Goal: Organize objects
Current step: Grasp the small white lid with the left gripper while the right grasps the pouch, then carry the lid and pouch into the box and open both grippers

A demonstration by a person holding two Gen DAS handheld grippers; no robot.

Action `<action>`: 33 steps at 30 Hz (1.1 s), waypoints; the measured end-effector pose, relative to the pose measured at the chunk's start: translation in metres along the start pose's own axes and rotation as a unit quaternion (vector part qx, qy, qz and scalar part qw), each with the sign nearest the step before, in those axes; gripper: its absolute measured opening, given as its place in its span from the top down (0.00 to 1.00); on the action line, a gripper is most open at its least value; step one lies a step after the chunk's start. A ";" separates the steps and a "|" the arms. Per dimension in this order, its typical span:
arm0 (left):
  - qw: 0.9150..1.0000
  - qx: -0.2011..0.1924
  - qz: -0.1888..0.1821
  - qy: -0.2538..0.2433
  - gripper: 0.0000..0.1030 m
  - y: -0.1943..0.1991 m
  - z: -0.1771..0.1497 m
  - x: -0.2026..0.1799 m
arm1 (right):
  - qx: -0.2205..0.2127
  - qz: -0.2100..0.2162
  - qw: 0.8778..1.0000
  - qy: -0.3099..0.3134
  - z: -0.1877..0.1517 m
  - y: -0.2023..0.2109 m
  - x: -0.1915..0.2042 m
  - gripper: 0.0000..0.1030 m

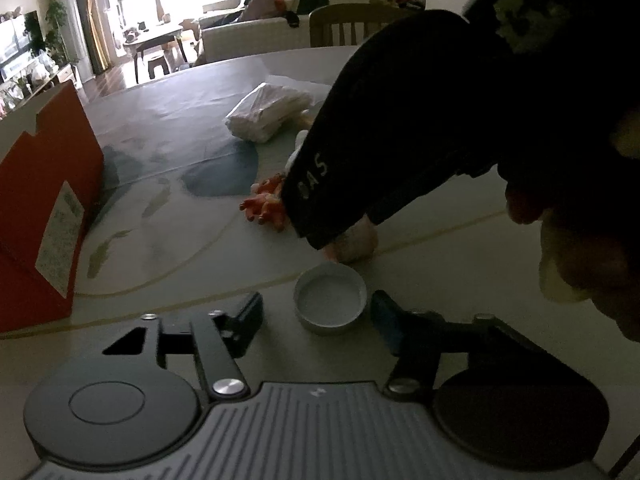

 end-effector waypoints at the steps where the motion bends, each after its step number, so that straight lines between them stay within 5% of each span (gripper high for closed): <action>1: 1.000 0.000 0.001 -0.002 0.51 0.001 0.000 -0.001 | 0.000 0.001 1.000 -0.002 -0.001 0.000 -0.001 0.72; 4: 1.000 -0.001 -0.004 -0.008 0.63 0.003 0.000 -0.004 | -0.002 0.007 1.000 -0.012 -0.003 0.001 -0.003 0.73; 19: 1.000 -0.008 -0.011 0.020 0.64 0.025 -0.007 0.017 | -0.016 0.032 0.999 -0.033 -0.024 0.031 -0.007 0.74; 33: 0.998 -0.040 -0.022 0.036 0.63 0.083 -0.005 0.060 | -0.041 0.048 0.998 -0.018 -0.031 0.083 0.037 0.74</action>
Point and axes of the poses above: each gripper's, at about its wrist camera, not at the fingertips, and y roughly against the way its jaws point, x to its left, z to its top, the point moved 1 cm from there along -y, roughly the way its jaws point, and after that the axes turned 13 degrees about x, right-handed, at the moved point
